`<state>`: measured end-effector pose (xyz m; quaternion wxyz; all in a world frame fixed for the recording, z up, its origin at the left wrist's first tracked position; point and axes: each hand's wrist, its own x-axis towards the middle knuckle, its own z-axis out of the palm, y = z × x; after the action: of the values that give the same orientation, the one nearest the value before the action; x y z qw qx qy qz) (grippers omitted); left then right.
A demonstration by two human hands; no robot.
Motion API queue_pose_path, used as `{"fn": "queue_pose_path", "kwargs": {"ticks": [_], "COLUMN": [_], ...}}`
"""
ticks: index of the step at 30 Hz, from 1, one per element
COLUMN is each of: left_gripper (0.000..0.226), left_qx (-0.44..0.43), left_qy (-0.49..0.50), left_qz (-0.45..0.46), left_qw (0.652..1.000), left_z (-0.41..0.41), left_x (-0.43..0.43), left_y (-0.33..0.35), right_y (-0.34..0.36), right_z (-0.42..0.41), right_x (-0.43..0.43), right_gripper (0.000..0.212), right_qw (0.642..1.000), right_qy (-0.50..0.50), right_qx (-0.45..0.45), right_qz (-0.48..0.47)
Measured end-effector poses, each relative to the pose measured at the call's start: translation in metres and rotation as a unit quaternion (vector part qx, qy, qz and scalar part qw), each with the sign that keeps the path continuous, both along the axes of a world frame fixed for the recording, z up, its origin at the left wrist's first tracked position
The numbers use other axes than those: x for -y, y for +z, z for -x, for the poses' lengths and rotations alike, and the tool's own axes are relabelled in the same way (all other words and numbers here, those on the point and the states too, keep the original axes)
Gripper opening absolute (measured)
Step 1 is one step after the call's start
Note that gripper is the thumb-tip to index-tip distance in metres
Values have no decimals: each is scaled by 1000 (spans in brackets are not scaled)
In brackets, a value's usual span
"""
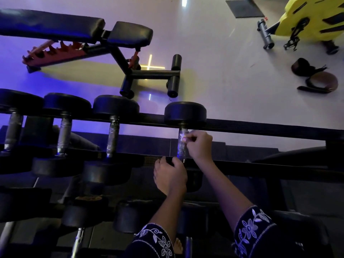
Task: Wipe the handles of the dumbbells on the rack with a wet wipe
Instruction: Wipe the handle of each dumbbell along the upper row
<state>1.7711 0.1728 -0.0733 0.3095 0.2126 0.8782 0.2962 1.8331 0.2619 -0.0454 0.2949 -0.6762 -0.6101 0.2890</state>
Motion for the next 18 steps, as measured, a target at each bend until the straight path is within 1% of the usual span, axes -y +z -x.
{"fn": "queue_pose_path", "kwargs": {"ticks": [3,5,7,10,13,15,18], "left_gripper": [71,71,69,66,69,69,63], "left_qx": [7,10,5,2,3,3,5], "left_qy": [14,19,18,21,21,13,8], "left_qz": [-2,0,-2,-7,-9,-17,-20], "left_qw": [1000,1000,1000,1000,1000,1000,1000], "left_z": [0,-1,-3,-3,-2,-3,-2], "left_x": [-1,-2,-2,0,0,1,1], "left_y": [0,2,4,4,5,6,10], "right_y": [-5,-4,-2,4,6,3,-4], "right_z": [-7,-10,-10,0,7,6,1], "right_x": [37,52,42,3,-20,-11,24], "right_gripper": [13,13,11,5,10,8,8], "right_qw": [999,998,999,998,995,995,998], "right_qy": [50,60,31,-33,-81,-70,-39], "right_qx": [10,4,-23,-47,-63,-68,-54], "right_qz": [6,17,28,5,13,16,19]}}
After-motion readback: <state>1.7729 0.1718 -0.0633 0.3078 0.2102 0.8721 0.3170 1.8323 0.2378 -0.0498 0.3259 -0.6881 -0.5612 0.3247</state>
